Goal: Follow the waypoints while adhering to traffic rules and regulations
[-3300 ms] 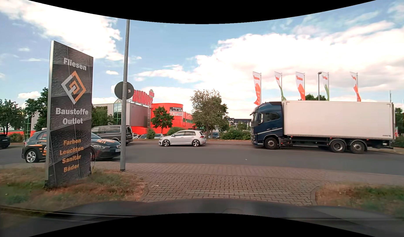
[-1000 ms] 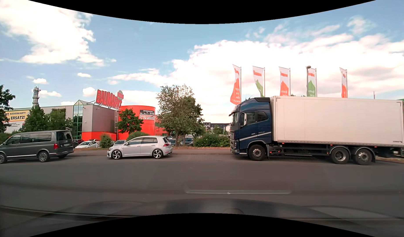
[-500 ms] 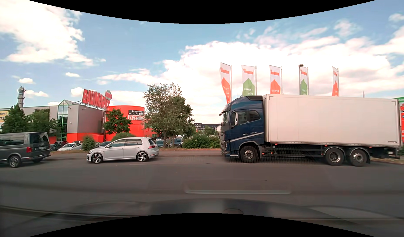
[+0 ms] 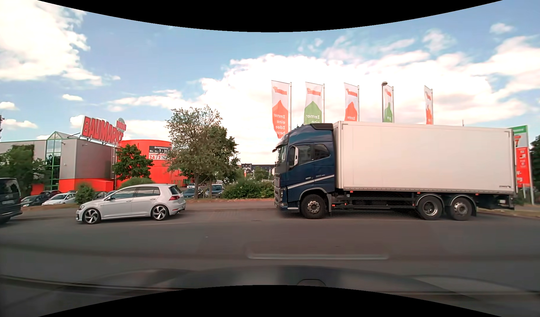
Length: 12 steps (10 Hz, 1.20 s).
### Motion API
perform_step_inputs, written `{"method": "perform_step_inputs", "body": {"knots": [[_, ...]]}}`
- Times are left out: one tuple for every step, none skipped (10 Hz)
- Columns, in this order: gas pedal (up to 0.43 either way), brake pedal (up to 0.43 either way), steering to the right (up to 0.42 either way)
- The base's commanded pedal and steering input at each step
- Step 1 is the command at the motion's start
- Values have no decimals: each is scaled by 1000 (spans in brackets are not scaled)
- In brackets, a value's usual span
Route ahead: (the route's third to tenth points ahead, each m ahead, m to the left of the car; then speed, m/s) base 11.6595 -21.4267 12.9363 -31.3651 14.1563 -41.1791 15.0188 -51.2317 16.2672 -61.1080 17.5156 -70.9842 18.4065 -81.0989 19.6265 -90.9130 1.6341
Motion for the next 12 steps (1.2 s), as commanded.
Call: {"method": "perform_step_inputs", "body": {"knots": [[0, 0, 431], [0, 0, 451], [0, 0, 468], [0, 0, 496], [0, 0, 514], [0, 0, 524], [0, 0, 534], [0, 0, 554], [0, 0, 579], [0, 0, 602], [39, 0, 627], [39, 0, 658]]}}
